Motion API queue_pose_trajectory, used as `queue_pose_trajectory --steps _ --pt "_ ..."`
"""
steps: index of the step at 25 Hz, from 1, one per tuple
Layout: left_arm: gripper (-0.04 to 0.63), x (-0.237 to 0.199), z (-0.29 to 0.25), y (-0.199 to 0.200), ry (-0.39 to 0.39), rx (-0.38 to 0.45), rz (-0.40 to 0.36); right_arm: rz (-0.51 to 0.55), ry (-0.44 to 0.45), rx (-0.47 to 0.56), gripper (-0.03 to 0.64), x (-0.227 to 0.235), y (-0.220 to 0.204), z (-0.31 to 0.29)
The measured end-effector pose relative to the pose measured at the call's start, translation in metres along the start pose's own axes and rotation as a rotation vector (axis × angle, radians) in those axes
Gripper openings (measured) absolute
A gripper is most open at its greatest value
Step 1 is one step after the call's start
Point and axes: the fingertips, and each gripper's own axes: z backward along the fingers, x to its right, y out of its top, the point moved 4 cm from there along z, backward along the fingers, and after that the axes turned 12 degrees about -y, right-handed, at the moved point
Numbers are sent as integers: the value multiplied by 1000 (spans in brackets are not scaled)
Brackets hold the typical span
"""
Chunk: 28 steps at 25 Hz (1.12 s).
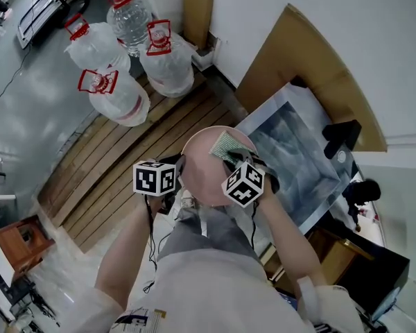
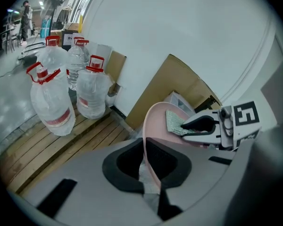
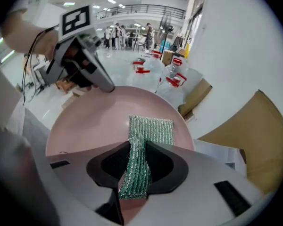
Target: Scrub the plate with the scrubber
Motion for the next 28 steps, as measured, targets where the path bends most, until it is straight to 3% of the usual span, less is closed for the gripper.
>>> queue_pose_trajectory --steps 3,8,14,16,20,24,28 --pt "32 -1 -2 5 7 2 -29 -59 28 32 130 8 18 -9" --pt "31 -5 0 11 12 26 0 -41 107 95 132 -11 41 -9" --pt "29 -5 -1 8 11 51 68 134 307 114 135 -75 53 8" --pt "29 -5 -2 8 12 44 60 209 356 102 135 -91 41 17" --pt "29 -4 -2 10 -7 27 56 262 446 40 135 -103 6 39" --pt "29 -5 2 9 -18 14 55 279 425 -80 135 -90 -30 51" --pt "29 -3 2 6 -38 6 62 197 279 -125 134 -55 -39 43"
